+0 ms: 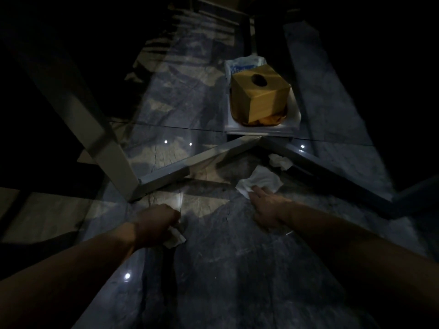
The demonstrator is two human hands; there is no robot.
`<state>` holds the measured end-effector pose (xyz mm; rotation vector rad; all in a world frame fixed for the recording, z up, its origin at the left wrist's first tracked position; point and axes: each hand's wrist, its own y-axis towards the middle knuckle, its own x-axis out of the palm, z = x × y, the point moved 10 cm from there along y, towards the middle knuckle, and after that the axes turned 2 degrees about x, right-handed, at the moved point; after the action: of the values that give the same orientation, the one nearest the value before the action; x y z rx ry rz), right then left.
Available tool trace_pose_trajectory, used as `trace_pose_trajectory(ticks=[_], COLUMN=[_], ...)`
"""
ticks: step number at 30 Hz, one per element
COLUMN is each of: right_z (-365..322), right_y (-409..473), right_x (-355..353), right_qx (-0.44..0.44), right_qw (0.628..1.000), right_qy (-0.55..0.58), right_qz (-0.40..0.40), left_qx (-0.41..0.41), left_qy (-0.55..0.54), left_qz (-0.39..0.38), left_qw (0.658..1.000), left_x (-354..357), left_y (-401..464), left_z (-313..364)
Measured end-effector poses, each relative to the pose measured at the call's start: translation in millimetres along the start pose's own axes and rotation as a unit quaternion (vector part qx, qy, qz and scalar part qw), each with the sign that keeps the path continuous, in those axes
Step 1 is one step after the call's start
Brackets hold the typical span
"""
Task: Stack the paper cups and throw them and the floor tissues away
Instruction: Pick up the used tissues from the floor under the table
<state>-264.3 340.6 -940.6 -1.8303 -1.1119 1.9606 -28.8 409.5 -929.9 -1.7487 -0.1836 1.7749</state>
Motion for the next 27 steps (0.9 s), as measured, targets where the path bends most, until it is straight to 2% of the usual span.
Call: trace_pose_trajectory(ticks=[9, 14, 17, 19, 23, 24, 27], right_z=[-0.1, -2.1, 0.3, 2.7, 9.2, 11.2, 16.8], right_y=[-15.2, -29.5, -37.9, -44.1, -56.2, -58.8, -65.5], right_x=[-16.2, -39.8, -54.4, -63.8, -79.1, -82.0, -89.0], right_qx=[-0.011, -0.016, -0.012, -0.004, 0.008, 0.01, 0.016], right_qw=[0.998, 0.994, 0.988, 0.982, 0.965, 0.96, 0.946], right_qy=[0.017, 0.039, 0.078, 0.11, 0.177, 0.194, 0.237], right_qz=[0.057, 0.1, 0.133, 0.151, 0.193, 0.201, 0.218], left_qx=[-0.035, -0.034, -0.058, -0.077, -0.128, -0.13, -0.127], left_qy=[-0.098, -0.201, -0.291, -0.362, -0.545, -0.562, -0.571], left_qz=[0.049, 0.103, 0.118, 0.137, 0.148, 0.151, 0.164], left_qw=[0.993, 0.973, 0.948, 0.919, 0.815, 0.803, 0.794], left_x=[-24.2, -47.0, -54.6, -58.8, -52.3, -53.7, -62.5], left_y=[-2.9, -7.0, -8.9, -10.6, -13.8, -14.8, -16.0], left_z=[-2.6, -2.0, -4.6, -6.4, -10.1, -9.1, -5.1])
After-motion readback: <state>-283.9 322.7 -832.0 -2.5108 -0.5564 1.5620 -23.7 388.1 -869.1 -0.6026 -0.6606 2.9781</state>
